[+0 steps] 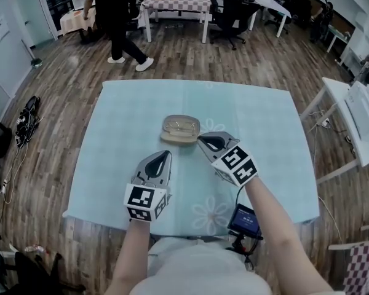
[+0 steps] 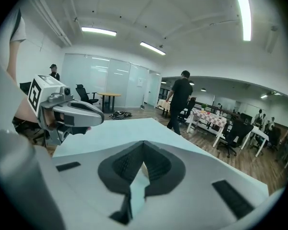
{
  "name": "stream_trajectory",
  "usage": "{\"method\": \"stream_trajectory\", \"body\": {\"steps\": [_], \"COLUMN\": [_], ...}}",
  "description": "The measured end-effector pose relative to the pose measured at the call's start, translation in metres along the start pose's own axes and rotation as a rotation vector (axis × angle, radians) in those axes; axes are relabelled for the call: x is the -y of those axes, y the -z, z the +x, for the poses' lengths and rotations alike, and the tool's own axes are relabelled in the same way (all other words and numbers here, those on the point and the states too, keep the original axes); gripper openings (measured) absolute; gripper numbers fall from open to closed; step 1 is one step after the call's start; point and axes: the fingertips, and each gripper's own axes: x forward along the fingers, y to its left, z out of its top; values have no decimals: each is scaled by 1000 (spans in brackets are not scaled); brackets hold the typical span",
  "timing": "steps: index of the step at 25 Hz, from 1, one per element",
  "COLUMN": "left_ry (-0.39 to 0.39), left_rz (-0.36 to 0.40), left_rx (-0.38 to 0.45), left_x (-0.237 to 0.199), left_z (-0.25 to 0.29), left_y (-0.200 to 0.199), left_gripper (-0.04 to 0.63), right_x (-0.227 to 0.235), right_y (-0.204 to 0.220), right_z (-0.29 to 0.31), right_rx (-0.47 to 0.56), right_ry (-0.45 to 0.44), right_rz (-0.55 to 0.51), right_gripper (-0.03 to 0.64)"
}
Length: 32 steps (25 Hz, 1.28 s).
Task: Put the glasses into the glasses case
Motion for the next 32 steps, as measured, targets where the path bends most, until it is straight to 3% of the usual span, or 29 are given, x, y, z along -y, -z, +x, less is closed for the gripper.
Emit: {"method": "stream_trajectory", "body": {"steps": [9,16,26,32], "left_ry": [13,22,38,47], "left_rz": [34,49,86,90], "left_rx": [57,97,153,158], "left_x": [21,36,43,47], "left_z": [-12,-15,-20,-15], "left_y": [-27,-46,-74,-77], "left_gripper": [9,9,9,9], "right_x": [-3,-6,-24,-33], "right_y": [-37,-56,-60,-55], "right_z": [-54,-89,-112,-111], "right_rx": [181,290,370,359], "right_ry": [23,85,135,147], "right_rz": [143,172,255,251], "right_gripper": [6,5,5,5]}}
